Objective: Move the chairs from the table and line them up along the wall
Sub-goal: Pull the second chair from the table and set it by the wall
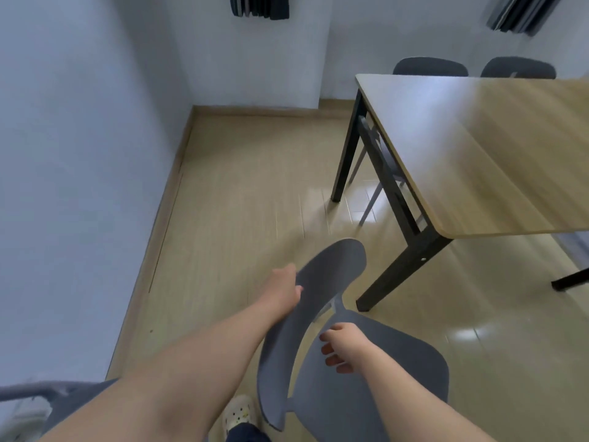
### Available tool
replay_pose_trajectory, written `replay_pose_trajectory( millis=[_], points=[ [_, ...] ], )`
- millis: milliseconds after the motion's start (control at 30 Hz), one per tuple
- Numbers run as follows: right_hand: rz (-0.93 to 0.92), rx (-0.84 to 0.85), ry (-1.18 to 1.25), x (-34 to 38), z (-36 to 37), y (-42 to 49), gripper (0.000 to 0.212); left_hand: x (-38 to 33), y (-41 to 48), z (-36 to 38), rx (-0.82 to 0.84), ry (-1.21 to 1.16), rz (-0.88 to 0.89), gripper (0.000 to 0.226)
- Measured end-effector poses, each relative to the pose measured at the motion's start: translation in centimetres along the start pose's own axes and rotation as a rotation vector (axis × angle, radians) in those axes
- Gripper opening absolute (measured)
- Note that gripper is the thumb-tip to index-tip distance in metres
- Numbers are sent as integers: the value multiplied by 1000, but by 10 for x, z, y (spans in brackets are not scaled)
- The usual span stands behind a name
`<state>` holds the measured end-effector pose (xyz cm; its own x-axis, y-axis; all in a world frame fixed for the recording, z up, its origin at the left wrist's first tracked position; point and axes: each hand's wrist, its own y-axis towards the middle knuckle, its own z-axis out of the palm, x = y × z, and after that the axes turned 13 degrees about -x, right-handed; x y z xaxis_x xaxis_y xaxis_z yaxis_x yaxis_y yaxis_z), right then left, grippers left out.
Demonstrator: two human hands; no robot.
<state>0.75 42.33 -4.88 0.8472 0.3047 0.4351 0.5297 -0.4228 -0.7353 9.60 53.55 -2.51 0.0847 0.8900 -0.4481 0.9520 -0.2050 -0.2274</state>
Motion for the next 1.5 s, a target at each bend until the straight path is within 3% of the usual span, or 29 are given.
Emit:
replay_pose_trajectory(
  millis=[300,867,967,1033,1133,1367,1500],
  points=[
    [-8,-88,-11,89,33,21,15,75,83,-53,-79,44,-19,31],
    [-117,36,-152,221,124,28,12,230,129,-144,-348,-192,-410,13],
    [-114,45,-177,231,135,29,14,237,121,-149,-392,-228,-458,12],
    [-116,59,-185,239,143,29,14,237,111,-145,-312,-244,-496,24],
    [-141,90,-196,250,155,30,15,241,102,-135,-204,-247,-543,25],
    [-183,155,-243,255,169,36,14,237,92,-124,-321,-281,-675,19],
    [-227,177,-293,261,169,48,14,234,93,-127,-313,-235,-654,16]
  ],
)
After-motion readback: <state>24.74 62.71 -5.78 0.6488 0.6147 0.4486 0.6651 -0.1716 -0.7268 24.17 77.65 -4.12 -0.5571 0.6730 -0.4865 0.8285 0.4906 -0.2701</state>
